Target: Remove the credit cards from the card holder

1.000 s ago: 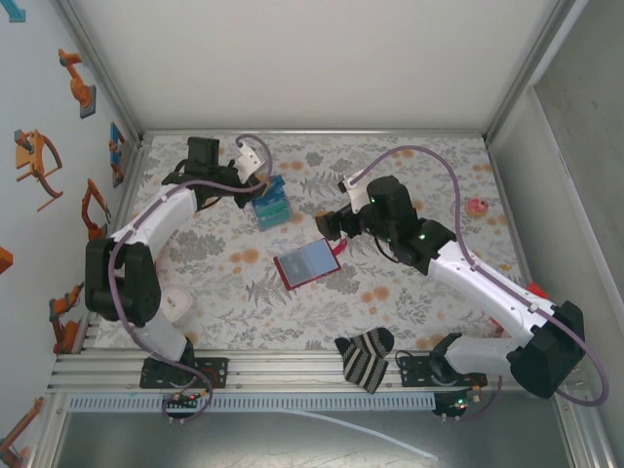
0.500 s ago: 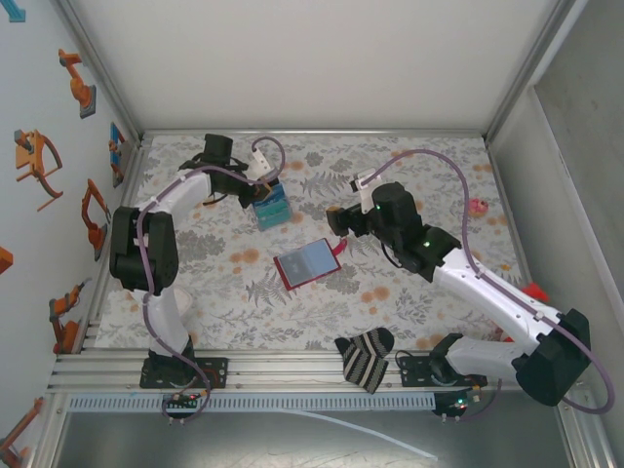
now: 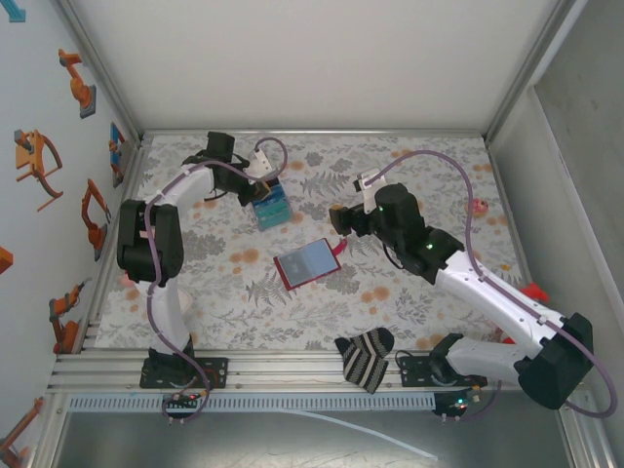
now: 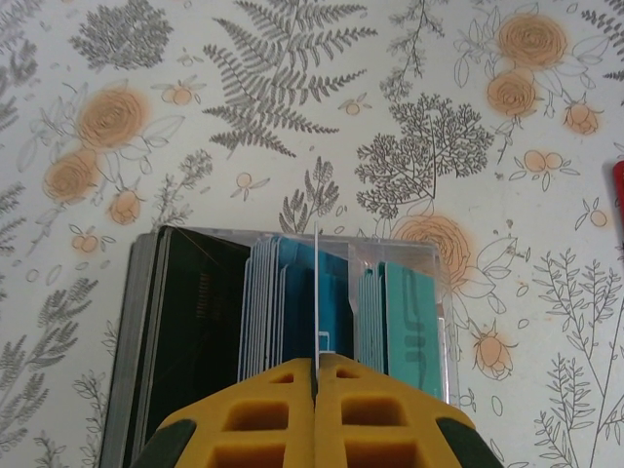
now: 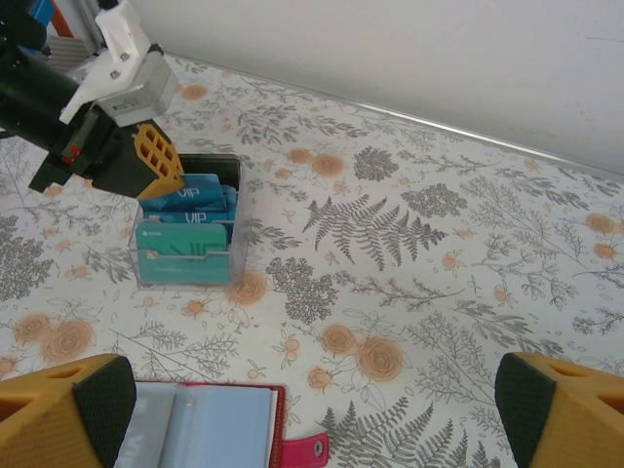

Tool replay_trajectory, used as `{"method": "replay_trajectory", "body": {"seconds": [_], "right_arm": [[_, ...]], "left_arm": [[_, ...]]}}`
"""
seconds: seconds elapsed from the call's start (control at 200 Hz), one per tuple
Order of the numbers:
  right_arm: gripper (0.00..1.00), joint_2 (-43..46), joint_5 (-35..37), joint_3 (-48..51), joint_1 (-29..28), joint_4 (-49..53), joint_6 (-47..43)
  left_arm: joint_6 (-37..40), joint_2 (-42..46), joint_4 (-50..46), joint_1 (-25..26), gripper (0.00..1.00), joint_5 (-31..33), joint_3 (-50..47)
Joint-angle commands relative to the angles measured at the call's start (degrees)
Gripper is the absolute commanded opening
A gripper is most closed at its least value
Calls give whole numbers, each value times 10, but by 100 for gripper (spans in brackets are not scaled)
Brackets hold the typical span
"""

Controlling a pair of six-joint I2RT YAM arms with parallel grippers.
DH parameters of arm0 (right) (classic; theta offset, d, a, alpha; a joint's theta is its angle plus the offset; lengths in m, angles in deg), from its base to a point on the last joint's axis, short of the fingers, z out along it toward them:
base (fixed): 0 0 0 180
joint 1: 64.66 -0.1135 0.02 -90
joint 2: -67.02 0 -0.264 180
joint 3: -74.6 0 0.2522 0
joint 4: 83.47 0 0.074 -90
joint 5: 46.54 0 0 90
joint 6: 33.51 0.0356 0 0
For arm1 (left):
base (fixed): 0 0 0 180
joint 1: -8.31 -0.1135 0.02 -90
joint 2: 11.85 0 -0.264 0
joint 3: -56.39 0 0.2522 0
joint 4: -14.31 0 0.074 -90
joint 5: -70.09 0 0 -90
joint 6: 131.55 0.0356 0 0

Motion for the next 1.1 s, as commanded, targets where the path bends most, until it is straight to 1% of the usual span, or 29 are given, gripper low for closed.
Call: {"method": "replay_trajectory", "body": {"seconds": [0.0,0.06,0.11,0.175,0.205,0.26,0.431,0.496,0.581,0.601,0.636,0.651,0.661,0.696,0.741,0.746,0.756,0.761,0.771,0.791,0.961,1.092], "right_arm": [[94,13,7,3,-1,-12,10],[94,12,3,3,-1,-11,10],[94,11,0,2,-1,-11,10],[94,8,-2,1,-1,-8,10],[94,8,-3,-1,-1,-6,10],[95,6,-5,-3,-1,-4,10],[94,2,-14,-5,-1,-1,7],[92,0,-23,-5,-1,3,6],[89,-5,-27,-7,-1,13,6],[88,-7,-27,-8,-1,16,6],[86,-11,-29,-9,-1,23,6],[85,-13,-29,-10,-1,26,7],[84,-15,-30,-11,-1,28,7],[82,-21,-33,-12,-2,36,7],[80,-32,-33,-17,-2,48,9],[80,-33,-33,-17,-2,50,10],[79,-34,-32,-19,-2,52,10],[79,-36,-32,-19,-2,54,9],[78,-39,-32,-19,-3,57,10],[77,-45,-31,-23,-4,62,10],[75,-89,-37,-32,-12,87,21],[74,-120,-62,-38,-16,96,34]], "left_arm": [[21,-12,-20,-4,2,-13,18],[21,-16,-19,-5,5,-12,20],[20,-18,-20,-6,11,-12,22],[17,-19,-19,-5,25,-12,24],[16,-19,-19,-5,35,-12,24],[13,-19,-19,-6,48,-11,26],[-2,1,-17,-4,50,-13,19],[-14,19,-7,-4,52,-13,9],[-38,53,19,-4,57,-12,-18],[-45,62,28,-4,64,-11,-26],[-57,81,42,-4,68,-11,-41],[-64,88,47,-4,77,-10,-48],[-69,93,53,-4,80,-9,-54],[-87,114,70,-5,85,-7,-72],[-114,139,100,-5,88,-2,-99],[-117,142,104,-5,89,-1,-103],[-125,149,111,-4,98,1,-110],[-128,152,114,-4,100,2,-114],[-134,158,120,-5,97,3,-120],[-146,169,136,-5,97,6,-135],[-267,271,276,-4,97,30,-274],[-356,334,352,-4,97,38,-366]]}}
